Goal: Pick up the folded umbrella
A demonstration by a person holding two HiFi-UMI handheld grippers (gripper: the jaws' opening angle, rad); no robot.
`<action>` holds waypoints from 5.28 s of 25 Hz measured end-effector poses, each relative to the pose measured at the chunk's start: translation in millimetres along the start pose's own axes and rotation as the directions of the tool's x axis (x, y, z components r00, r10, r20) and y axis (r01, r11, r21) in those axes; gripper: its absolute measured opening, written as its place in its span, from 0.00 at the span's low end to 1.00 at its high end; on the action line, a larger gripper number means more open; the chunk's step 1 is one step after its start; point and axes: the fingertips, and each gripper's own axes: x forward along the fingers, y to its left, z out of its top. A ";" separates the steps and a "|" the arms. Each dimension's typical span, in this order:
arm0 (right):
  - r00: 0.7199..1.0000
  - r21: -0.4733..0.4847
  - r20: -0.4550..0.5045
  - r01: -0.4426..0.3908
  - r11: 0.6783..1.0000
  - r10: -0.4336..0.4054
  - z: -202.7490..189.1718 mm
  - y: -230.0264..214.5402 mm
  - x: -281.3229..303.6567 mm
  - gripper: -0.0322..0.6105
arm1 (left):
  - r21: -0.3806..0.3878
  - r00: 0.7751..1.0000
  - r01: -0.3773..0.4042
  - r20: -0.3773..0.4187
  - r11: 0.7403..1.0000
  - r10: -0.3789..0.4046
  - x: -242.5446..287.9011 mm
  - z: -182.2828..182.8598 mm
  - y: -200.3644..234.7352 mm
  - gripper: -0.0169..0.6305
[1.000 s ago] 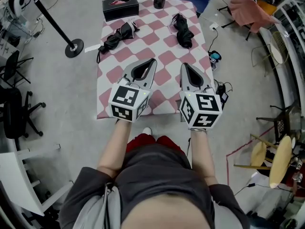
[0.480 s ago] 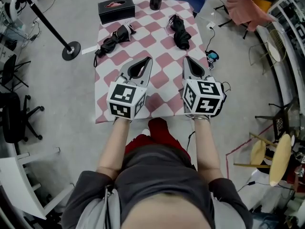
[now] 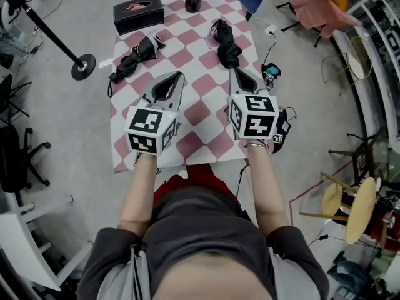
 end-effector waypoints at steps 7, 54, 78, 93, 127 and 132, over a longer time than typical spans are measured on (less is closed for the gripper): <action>0.998 -0.017 -0.057 0.011 1.000 -0.012 -0.1 -23.8 37.1 0.08 | -0.025 1.000 -0.014 -0.025 1.000 0.013 29.1 -3.0 15.1 0.05; 0.974 -0.056 -0.220 -0.058 0.997 0.044 -11.4 -69.0 176.3 0.08 | -0.137 0.988 -0.082 -0.144 0.987 0.062 95.5 -48.5 67.7 0.05; 0.963 -0.083 -0.261 -0.092 0.992 0.068 -22.4 -78.1 189.2 0.08 | -0.125 0.980 -0.092 -0.187 0.988 0.068 131.7 -50.4 87.0 0.10; 0.961 -0.061 -0.245 -0.148 0.987 0.129 -19.7 -82.4 203.2 0.08 | -0.032 0.943 -0.187 -0.287 0.982 0.170 163.2 -57.5 128.6 0.31; 0.868 -0.066 -0.285 -0.442 0.895 0.408 -34.5 44.3 239.4 0.08 | 0.275 0.578 -0.021 -0.781 0.961 0.236 130.8 -159.0 248.8 0.46; 0.862 -0.062 -0.284 -0.453 0.889 0.419 -35.0 50.1 234.9 0.08 | 0.334 0.577 -0.007 -0.768 0.942 0.277 130.7 -156.8 248.6 0.36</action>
